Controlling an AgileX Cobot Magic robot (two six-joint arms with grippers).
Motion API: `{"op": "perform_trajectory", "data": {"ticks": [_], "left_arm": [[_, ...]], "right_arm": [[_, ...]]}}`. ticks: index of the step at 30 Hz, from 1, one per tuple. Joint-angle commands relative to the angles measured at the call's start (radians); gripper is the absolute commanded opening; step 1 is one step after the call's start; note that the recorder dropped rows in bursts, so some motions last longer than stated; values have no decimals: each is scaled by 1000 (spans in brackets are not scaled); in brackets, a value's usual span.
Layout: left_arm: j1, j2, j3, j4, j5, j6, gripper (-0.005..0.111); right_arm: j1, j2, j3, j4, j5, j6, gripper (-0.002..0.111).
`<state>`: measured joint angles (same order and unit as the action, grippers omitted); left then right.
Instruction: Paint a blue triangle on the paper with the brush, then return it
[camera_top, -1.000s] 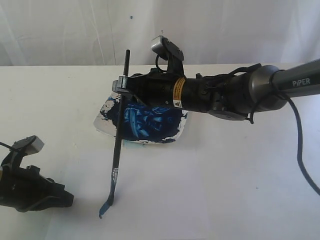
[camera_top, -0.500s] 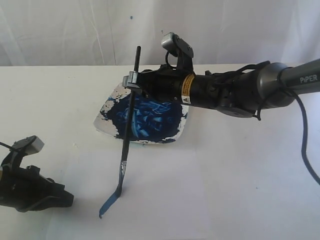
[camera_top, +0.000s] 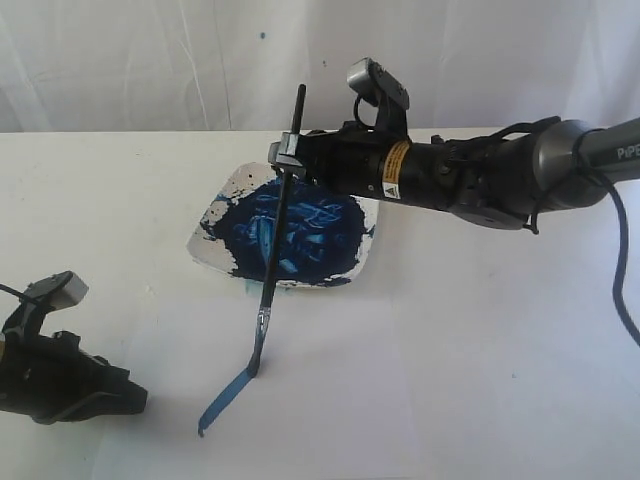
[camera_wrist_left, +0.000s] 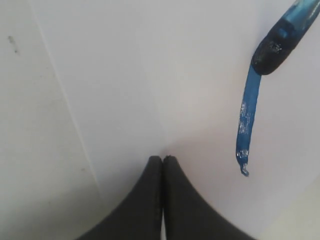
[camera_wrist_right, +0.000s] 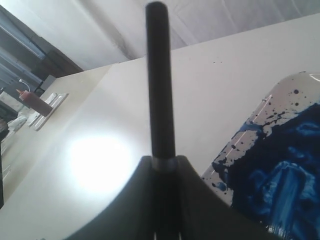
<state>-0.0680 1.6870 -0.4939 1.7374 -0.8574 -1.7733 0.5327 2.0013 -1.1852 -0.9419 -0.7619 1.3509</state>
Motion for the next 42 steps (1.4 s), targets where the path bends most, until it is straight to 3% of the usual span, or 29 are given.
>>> {"op": "perform_trajectory", "data": {"ticks": [1,26,32,42], "left_arm": [[-4,-11,5,7,14,1,0],[-4,-11,5,7,14,1,0],[-4,-11,5,7,14,1,0],[-4,-11,5,7,14,1,0]], "right_arm": [[-23,-3,1,6,-5,-12,0],[-94,-3,-1,6,-33,-16,0],[-94,-17,-1,2,-122,8,0],[-97,-129,-1,-130,-118,115,0]]}}
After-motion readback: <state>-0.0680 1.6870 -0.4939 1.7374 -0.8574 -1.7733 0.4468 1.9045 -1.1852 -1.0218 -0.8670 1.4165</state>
